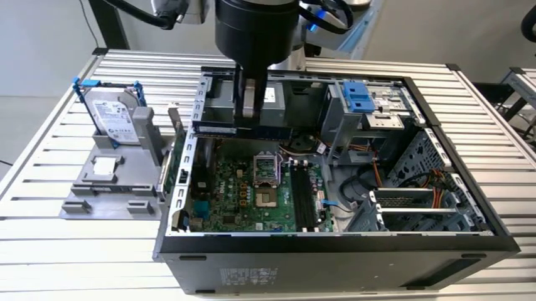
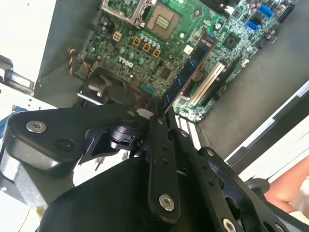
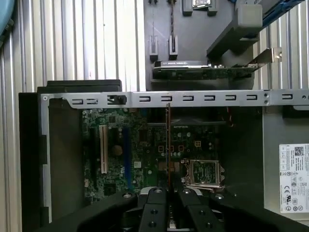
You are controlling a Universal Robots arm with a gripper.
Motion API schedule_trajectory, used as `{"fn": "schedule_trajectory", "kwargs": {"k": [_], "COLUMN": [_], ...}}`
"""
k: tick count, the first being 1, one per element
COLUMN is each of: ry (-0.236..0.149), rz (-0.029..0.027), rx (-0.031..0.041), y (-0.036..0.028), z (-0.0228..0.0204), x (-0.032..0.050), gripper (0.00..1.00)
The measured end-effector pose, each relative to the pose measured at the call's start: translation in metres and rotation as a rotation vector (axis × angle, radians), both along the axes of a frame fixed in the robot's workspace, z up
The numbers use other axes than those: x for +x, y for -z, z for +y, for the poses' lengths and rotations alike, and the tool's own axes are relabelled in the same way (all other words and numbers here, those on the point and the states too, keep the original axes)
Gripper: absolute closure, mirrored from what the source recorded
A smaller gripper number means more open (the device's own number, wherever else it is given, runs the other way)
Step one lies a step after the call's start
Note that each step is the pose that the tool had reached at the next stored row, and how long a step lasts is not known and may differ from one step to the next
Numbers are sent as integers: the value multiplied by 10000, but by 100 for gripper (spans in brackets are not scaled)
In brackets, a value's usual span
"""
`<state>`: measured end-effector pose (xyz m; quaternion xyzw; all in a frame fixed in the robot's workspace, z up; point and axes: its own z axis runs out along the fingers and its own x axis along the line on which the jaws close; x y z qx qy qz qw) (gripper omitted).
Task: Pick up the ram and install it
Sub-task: 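Pick up the ram and move it above insertion slot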
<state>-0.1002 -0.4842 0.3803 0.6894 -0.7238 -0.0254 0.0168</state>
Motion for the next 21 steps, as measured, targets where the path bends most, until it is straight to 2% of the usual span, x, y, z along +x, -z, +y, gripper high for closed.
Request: {"fn": "schedule_trajectory", "kwargs": {"k": [21], "ry": [0], "rz": [51], "rx": [0], "y": [0], "z": [0], "x": [570], "gripper": [100]}}
